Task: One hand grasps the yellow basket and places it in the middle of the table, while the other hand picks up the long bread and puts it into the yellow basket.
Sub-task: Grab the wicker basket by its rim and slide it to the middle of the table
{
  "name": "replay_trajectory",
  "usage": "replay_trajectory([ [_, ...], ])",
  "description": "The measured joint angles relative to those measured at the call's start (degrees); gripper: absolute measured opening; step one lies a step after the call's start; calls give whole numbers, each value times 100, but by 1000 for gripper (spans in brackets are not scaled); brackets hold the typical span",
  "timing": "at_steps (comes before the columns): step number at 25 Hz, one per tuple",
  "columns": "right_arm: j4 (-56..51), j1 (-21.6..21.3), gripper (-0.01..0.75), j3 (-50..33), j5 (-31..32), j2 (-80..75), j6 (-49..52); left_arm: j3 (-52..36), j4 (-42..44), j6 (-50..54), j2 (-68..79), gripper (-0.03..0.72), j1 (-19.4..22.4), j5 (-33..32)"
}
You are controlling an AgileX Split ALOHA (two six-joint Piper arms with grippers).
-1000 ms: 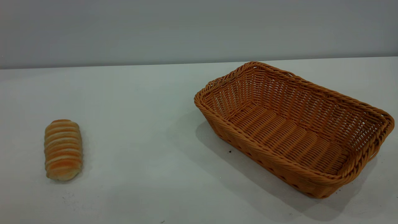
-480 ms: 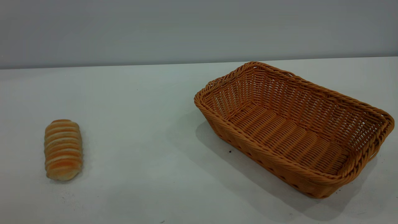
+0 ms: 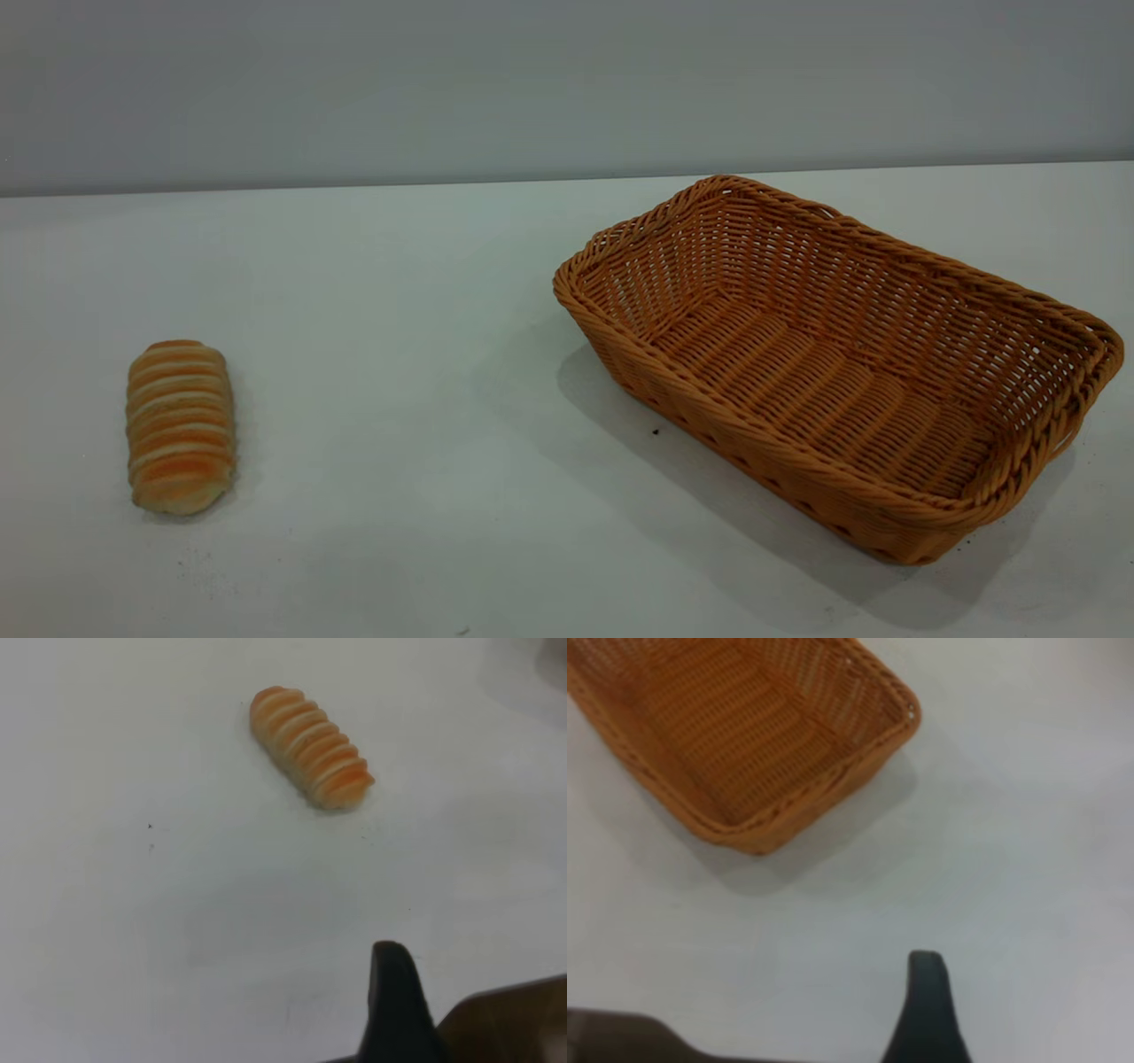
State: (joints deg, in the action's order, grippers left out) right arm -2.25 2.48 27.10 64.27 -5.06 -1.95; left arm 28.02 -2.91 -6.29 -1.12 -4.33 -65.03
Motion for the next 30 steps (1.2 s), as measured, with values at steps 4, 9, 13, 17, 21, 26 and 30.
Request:
replay_trajectory([
  [4,-314,311,584,0,0,0,0,0,246,299,62,531,-103,5],
  [9,-377,838,584,0,-29,0,94,60,538,661,720,531,-103,543],
  [13,-70,1068,584,70,-334,-327,852,68,510,1157,1661,531,-103,1482],
  [17,126,1075,584,100,-1229,-1224,1541,68,417,1437,2957,531,-103,2227],
  [21,52,1075,584,118,-2137,-2529,1854,68,417,1465,4269,531,-103,2843],
  [26,-171,1075,584,526,-2756,-4604,2031,292,404,1471,5544,531,-103,3326],
  [30,-272,1075,584,1067,-2892,-5915,2058,600,399,1471,6081,531,-103,3375],
])
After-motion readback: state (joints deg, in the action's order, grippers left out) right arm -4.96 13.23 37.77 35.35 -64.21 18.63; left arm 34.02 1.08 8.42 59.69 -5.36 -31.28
